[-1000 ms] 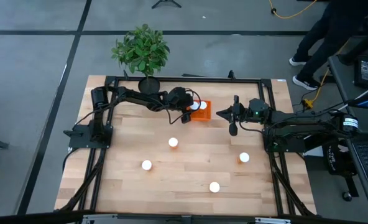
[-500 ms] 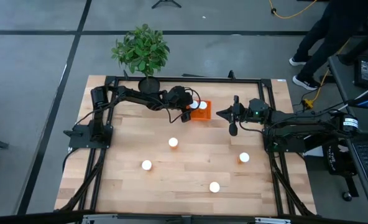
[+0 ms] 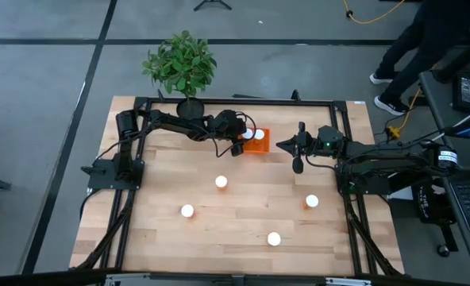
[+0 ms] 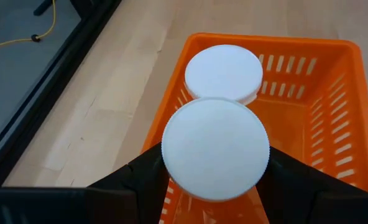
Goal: Pick and place pill bottles into a basket
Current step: Put the orange pill bottle into the orange bin
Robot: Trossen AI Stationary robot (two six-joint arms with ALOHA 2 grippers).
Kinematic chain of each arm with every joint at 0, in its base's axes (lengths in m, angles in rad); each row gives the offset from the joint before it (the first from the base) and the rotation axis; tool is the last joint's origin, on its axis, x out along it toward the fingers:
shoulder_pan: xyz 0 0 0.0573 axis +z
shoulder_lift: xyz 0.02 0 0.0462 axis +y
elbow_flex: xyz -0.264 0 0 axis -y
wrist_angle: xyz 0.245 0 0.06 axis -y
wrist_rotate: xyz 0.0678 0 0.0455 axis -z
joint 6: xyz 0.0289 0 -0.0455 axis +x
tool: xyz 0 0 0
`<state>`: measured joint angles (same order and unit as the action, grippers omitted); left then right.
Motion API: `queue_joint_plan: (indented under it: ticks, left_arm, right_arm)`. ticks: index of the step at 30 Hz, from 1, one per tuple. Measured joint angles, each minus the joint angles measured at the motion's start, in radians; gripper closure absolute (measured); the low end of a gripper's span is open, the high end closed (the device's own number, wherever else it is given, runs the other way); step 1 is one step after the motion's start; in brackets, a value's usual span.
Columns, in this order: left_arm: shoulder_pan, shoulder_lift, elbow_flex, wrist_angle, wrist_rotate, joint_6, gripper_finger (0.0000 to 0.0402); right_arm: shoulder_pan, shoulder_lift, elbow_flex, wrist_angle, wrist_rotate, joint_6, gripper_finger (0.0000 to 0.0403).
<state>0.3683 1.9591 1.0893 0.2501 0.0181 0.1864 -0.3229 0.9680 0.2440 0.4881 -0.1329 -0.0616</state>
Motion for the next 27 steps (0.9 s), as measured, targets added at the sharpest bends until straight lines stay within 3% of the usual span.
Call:
queue_joint_plan:
  ticks: [27]
  left_arm:
    - [-0.001,0.0,0.0,0.075,0.001,0.017,0.0165]
  right_arm:
    - [0.0,0.0,0.0,0.0,0.0,0.0,0.0385]
